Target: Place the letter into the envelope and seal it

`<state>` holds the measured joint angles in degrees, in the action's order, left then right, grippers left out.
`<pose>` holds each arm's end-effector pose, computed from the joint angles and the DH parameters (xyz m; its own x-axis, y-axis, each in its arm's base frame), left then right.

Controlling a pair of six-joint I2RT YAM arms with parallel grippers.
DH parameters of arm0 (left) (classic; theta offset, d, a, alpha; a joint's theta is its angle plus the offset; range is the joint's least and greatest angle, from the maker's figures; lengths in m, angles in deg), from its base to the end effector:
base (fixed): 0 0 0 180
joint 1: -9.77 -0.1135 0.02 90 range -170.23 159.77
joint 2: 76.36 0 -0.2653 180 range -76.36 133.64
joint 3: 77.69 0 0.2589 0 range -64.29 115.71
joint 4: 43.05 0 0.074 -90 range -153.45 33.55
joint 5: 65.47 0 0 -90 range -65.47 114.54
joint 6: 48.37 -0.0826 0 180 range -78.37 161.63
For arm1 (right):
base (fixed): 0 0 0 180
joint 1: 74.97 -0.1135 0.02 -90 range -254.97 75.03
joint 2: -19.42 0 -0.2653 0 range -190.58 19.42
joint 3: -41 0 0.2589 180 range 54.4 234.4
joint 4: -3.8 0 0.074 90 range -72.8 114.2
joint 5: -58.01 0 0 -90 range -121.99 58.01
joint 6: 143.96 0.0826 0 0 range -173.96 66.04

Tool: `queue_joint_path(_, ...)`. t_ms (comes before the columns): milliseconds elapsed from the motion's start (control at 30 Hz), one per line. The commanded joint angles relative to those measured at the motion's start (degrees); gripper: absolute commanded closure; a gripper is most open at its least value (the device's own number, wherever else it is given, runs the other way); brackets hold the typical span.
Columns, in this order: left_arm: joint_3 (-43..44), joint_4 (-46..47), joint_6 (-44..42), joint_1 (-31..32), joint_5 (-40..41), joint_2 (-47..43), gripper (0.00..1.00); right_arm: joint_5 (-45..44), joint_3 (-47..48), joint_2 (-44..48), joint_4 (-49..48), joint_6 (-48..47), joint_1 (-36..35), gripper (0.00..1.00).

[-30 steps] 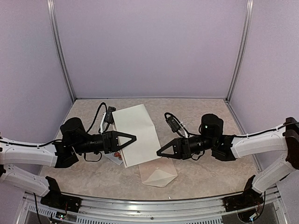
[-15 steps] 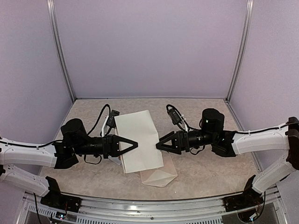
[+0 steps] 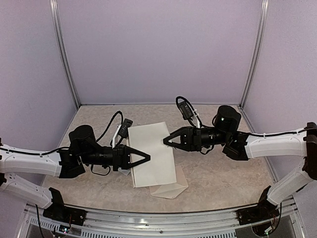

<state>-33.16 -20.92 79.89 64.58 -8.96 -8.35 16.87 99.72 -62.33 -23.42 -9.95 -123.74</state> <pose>0.1362 -0.2722 0.2530 -0.6296 -0.0033 -0.7769 0.7764 0.0353 -0.6293 0.1827 0.3029 0.2841 -0.6531 -0.0517 -0.7555 -0.7454 -0.1326 0.6534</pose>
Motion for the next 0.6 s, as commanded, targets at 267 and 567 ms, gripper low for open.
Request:
queue_joint_path(267,1.3,-1.7,-1.9,1.0,-0.5,0.8,1.0,-1.5,2.5,-1.1,-2.7,1.1,1.6,1.0)
queue_joint_path(567,1.3,-2.2,-1.9,1.4,-0.5,0.6,1.0,-2.4,2.4,-1.2,-3.3,2.2,2.8,0.8)
